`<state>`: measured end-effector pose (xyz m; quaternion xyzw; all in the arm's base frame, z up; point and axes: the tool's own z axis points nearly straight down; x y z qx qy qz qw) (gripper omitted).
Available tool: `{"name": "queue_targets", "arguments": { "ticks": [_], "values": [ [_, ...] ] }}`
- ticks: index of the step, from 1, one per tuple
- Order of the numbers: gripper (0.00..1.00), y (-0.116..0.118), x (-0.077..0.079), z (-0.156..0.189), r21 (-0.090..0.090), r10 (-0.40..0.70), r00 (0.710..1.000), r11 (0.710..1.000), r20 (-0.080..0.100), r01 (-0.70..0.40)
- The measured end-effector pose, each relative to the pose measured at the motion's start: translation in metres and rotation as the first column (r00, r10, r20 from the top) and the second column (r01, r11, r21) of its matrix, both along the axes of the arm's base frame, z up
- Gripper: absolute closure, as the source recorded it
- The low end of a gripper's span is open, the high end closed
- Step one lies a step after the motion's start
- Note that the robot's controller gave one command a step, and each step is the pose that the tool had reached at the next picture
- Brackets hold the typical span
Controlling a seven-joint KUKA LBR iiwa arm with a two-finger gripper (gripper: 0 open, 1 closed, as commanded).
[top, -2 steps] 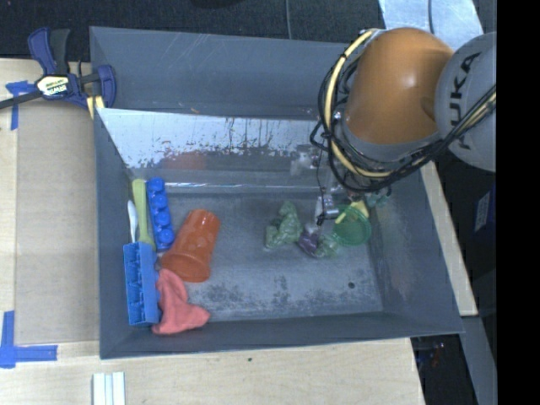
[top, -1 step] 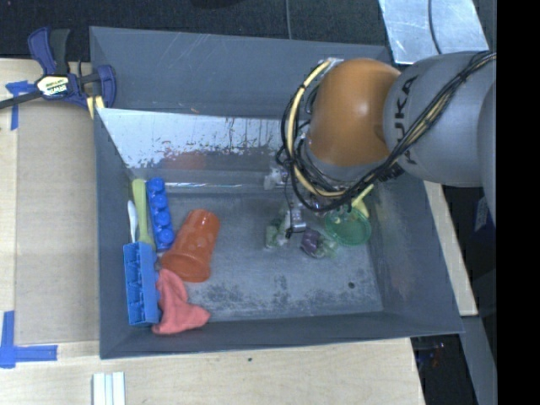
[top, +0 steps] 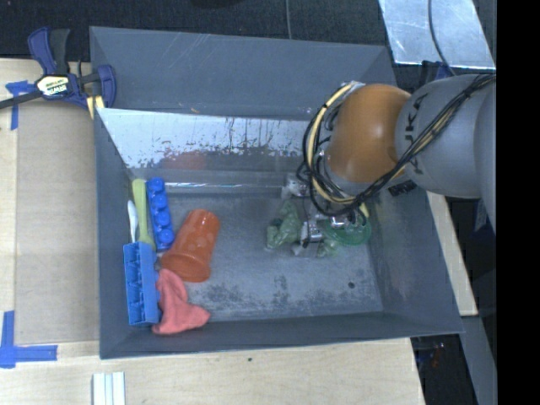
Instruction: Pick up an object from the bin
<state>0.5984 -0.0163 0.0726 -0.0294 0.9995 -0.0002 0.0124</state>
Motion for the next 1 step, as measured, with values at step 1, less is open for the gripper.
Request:
{"name": "queue_targets", "arguments": {
  "ticks": [1],
  "values": [
    [0.00, -0.0246, -0.0118, -0.0063, 0.004, -0.030, 1.000, 1.000, -0.004, 0.030]
  ]
}}
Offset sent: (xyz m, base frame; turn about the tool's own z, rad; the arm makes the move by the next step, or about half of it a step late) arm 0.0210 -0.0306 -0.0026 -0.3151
